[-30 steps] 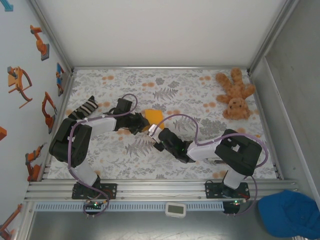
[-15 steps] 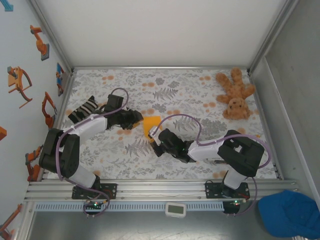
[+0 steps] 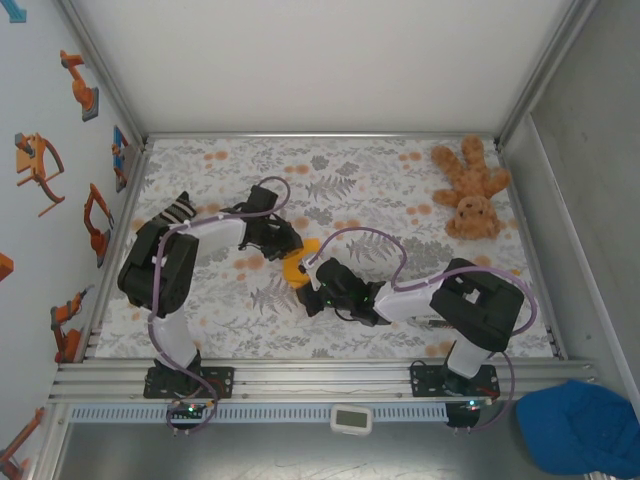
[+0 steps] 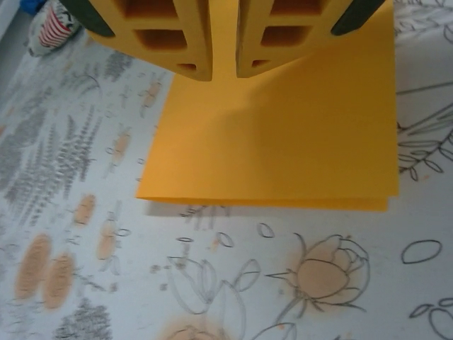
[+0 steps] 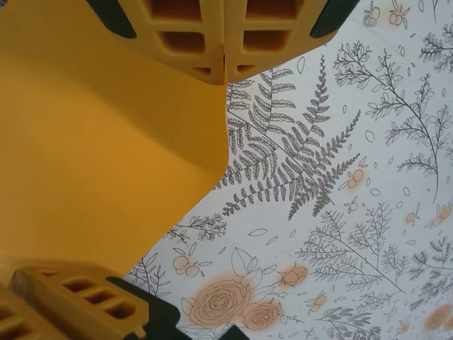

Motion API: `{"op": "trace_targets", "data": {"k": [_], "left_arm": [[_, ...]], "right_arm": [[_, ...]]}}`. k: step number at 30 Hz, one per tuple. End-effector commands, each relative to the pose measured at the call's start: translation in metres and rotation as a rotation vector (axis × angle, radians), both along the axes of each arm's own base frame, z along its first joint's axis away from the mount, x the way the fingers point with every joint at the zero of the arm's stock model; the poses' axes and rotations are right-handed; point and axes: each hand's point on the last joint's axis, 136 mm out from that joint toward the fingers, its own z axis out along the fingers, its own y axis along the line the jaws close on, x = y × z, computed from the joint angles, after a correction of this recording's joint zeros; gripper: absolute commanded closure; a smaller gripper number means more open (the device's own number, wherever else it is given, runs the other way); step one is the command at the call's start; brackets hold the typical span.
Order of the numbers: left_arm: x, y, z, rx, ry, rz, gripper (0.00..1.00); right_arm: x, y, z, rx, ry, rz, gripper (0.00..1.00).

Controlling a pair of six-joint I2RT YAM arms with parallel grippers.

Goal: Fold a paper plane with a square sheet of paper (pick it up from the middle)
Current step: Third fold the triangle at the center of the table.

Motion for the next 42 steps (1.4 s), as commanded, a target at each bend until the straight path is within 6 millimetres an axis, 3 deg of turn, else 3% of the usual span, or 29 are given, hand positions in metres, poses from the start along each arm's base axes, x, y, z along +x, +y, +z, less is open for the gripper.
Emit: {"op": "trace_targets", "data": {"k": [1,15,29,42], "left_arm": [[-0.008,0.005,-0.014,0.074,0.025,-0.047,0.87],[-0.013,0.007,-0.028,0.118,0.052,-0.087,0.91],[-0.015,0.006,-0.029,0.120,0.049,-0.121,0.92],[-0.015,0.003,-0.028,0.107,0.050,-0.134,0.93]], "right_arm": [[0.003,0.002,-0.001,0.033,0.051,-0.043,1.00],[0.029,-0.019,-0.014,-0.047,0.068,-0.258,1.00],[0.042,-0.032,-0.017,-0.139,0.048,-0.327,1.00],[0.041,-0.020,-0.017,-0.135,0.060,-0.271,1.00]]}}
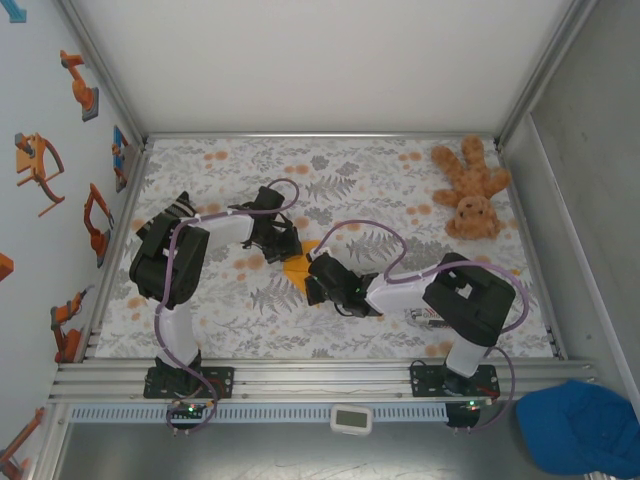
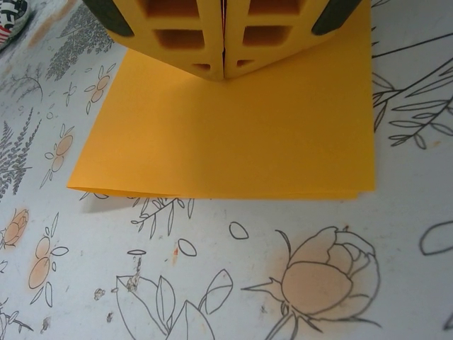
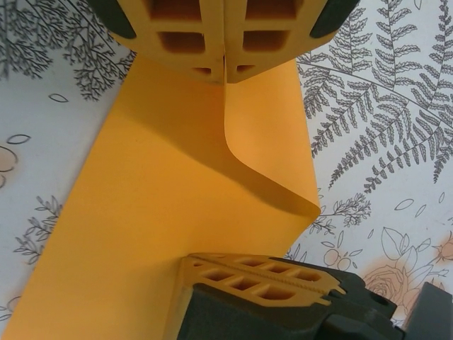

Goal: Fold a paper plane with a square sheet of paper (pick it up from the middle)
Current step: Third fold the triangle at the center of the table.

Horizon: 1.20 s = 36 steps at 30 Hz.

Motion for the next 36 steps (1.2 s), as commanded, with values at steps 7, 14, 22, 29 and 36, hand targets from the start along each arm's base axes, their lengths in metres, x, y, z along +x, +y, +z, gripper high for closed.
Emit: {"op": "trace_targets", "data": {"k": [7,14,22,29,36], "left_arm": [[-0.0109,0.0029,-0.0113,0.032,0.047,-0.030,0.93],[-0.0112,0.0020,-0.0112,0.030,0.049,-0.032,0.93],[-0.0110,0.0024,-0.0120,0.031,0.051,-0.030,0.93],[-0.0107,0.0018,-0.0108,0.028,0.048,-0.032,0.93],[-0.0098,0.0008,-0.0086,0.022,0.044,-0.033,0.93]], "right_arm": [[0.0084,0.0021,0.0022,-0.005,-0.006,-0.011,1.00],[0.0095,0.0020,0.0006,-0.010,-0.002,-0.012,1.00],[0.0057,0.0066,-0.0004,0.006,0.015,0.012,1.00],[0.0047,0.0088,-0.0018,0.013,0.033,0.020,1.00],[0.0061,0.0057,-0.0027,0.002,0.040,0.006,1.00]]}}
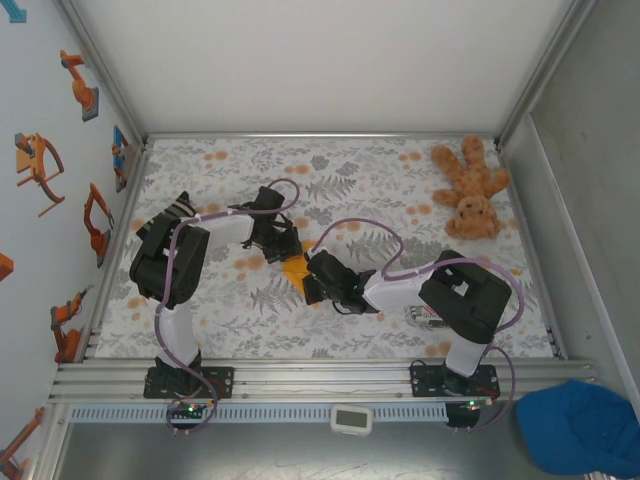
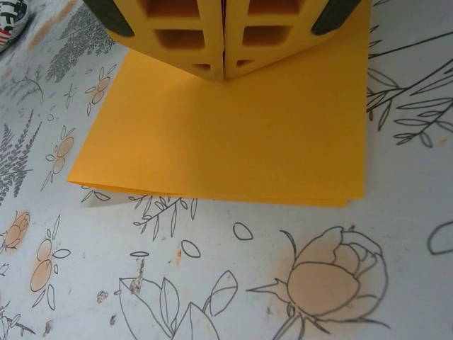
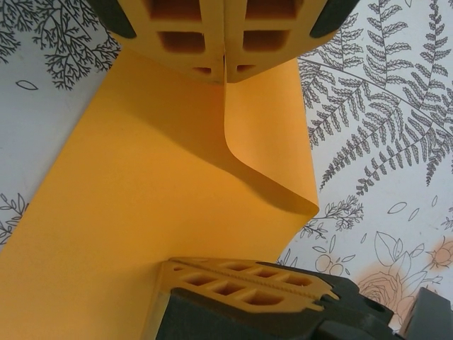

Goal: Fold a paper plane with a square sheet of paper (pick it up from the middle)
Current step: Third fold the triangle at the center of the table.

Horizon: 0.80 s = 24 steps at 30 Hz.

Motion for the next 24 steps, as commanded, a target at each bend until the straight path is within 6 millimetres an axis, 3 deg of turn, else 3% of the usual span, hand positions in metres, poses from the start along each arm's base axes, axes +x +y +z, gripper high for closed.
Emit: {"op": "trace_targets", "data": {"k": [1,13,17,24], "left_arm": [[-0.009,0.000,-0.008,0.022,0.043,-0.026,0.93],[0.003,-0.009,0.025,-0.034,-0.009,-0.026,0.91],[0.010,-0.003,0.038,-0.045,-0.043,-0.004,0.87],[0.011,0.014,0.021,-0.023,-0.009,0.024,0.87]], "right_arm": [[0.006,0.001,0.001,-0.005,0.003,-0.013,1.00],[0.005,0.003,-0.005,0.002,0.029,-0.009,1.00],[0.005,0.003,-0.004,0.004,0.030,-0.009,1.00],[0.005,0.005,-0.002,0.019,0.035,-0.003,1.00]]}}
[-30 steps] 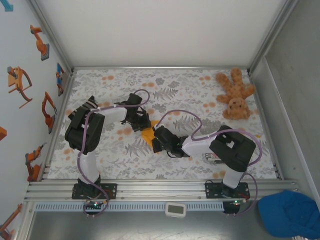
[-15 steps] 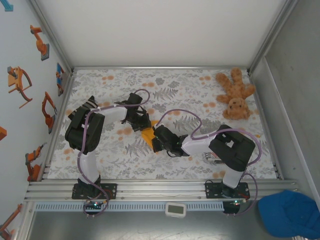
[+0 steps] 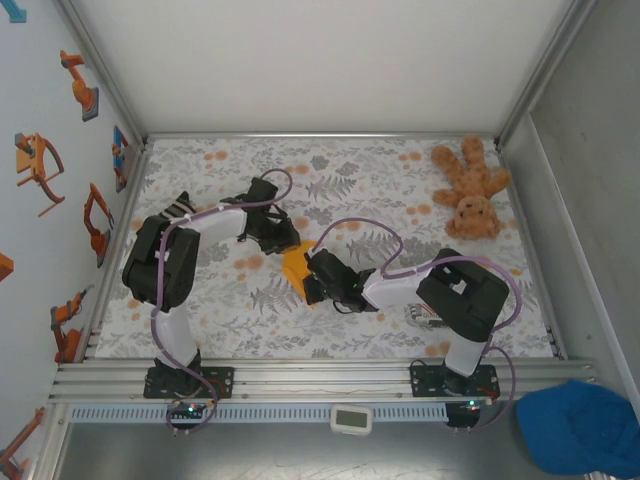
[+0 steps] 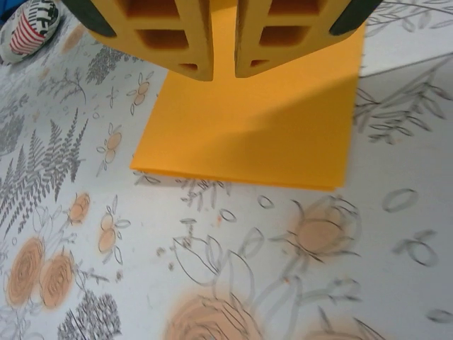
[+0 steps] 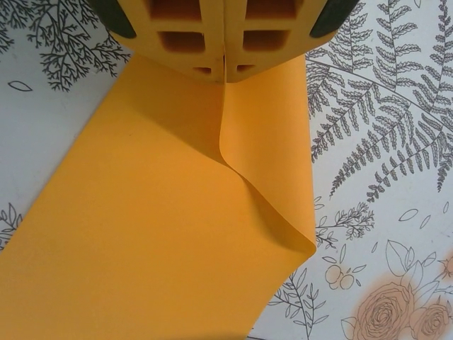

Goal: Fold a paper plane with a square sheet of paper (pick it up from the middle)
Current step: Third fold the triangle at the center of the table.

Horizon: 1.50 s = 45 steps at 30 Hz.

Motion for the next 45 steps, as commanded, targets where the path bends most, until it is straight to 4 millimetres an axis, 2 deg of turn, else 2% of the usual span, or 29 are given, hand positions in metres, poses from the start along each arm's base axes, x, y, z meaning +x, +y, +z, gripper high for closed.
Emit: {"op": "trace_targets", "data": {"k": [1,17,45], "left_arm": [[-0.007,0.005,-0.007,0.005,0.029,-0.019,0.88],[-0.018,0.009,-0.034,0.072,0.093,-0.031,0.93],[-0.020,0.007,-0.034,0.072,0.092,-0.038,0.93]], "right_arm": [[0.006,0.005,0.005,0.021,0.002,-0.010,1.00],[0.008,0.009,0.009,0.053,0.013,-0.001,1.00],[0.009,0.009,0.000,0.044,0.030,-0.003,1.00]]}}
